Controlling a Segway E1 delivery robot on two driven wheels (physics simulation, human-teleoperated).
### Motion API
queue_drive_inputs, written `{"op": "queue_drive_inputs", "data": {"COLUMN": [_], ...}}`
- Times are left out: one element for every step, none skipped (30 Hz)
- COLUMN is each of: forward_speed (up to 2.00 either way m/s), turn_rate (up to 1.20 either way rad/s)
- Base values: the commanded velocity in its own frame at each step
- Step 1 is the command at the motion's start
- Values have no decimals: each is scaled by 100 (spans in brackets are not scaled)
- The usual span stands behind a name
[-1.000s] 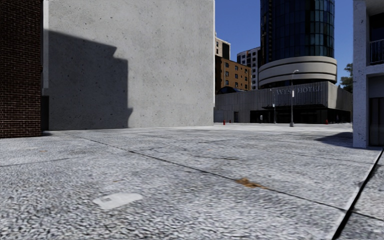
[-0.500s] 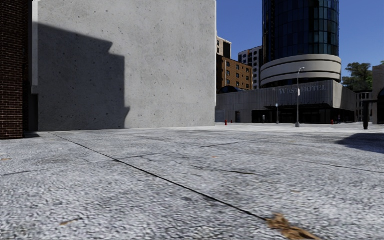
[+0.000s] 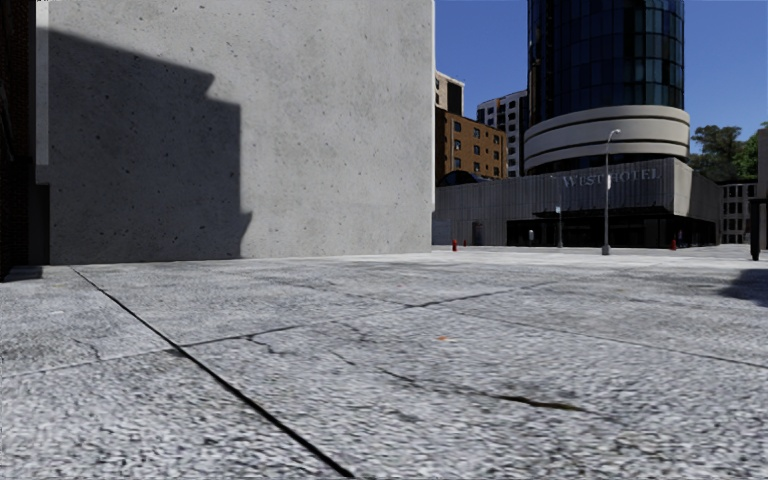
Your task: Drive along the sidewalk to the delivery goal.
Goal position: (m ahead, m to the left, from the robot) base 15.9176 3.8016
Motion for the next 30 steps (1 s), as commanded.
{"op": "queue_drive_inputs", "data": {"forward_speed": [200, 200, 200, 200, 200, 200, 200, 200, 200, 200, 200, 200, 200, 200, 200, 200, 200, 200, 200, 200, 200, 200, 200, 200, 200, 200, 200, 200, 200, 200], "turn_rate": [0, 0, 0, 0, 0, 0, 0, 0, 0, 0, 0, 0, 0, 0, 0, 0, 0, 0, 0, 0, 0, 0, 0, 0, 0, 0, 0, 0, 0, 0]}}
